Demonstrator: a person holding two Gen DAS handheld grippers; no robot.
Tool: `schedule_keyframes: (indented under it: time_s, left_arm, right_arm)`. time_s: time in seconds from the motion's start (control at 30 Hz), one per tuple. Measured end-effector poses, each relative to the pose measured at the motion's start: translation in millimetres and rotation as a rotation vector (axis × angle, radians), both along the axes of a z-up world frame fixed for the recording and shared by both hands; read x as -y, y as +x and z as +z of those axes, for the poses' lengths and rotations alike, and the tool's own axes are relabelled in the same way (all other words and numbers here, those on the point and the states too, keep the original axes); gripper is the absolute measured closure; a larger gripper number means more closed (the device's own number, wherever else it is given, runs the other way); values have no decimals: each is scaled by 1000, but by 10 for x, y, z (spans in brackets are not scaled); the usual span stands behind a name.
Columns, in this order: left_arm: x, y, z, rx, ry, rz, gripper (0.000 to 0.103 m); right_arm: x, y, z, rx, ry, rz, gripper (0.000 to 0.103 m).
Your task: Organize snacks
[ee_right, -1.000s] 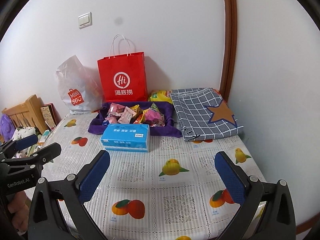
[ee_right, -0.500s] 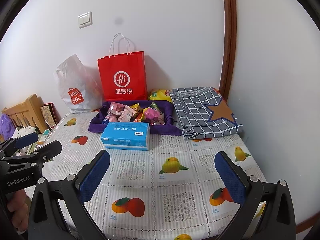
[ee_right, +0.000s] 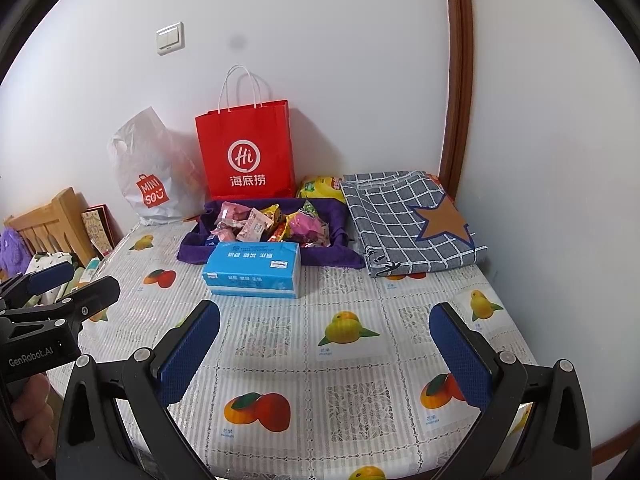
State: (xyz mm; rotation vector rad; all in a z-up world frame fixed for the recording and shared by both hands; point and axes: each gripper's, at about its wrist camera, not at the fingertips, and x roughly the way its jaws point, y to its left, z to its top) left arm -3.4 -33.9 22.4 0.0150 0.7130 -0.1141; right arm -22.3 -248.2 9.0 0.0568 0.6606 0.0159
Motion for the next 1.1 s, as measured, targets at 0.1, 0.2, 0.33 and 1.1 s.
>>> schedule_keyframes:
  time_s: [0.1,0.2,0.33,1.1]
  left_arm:
    - [-8,5,4,0,0,1,12]
    - [-8,5,1,0,-1,0,12]
    - [-13,4,3,0,-2,0,12]
    - [-7,-7,11,1,-4,7,12]
  right_arm:
    - [1,-9,-9,-1,1,1,0]
    - [-1,-12,-15,-1,1,2,0]
    - [-4,-17,-19,-1,2,2,0]
    - [-49,-41,-13,1,4,3,0]
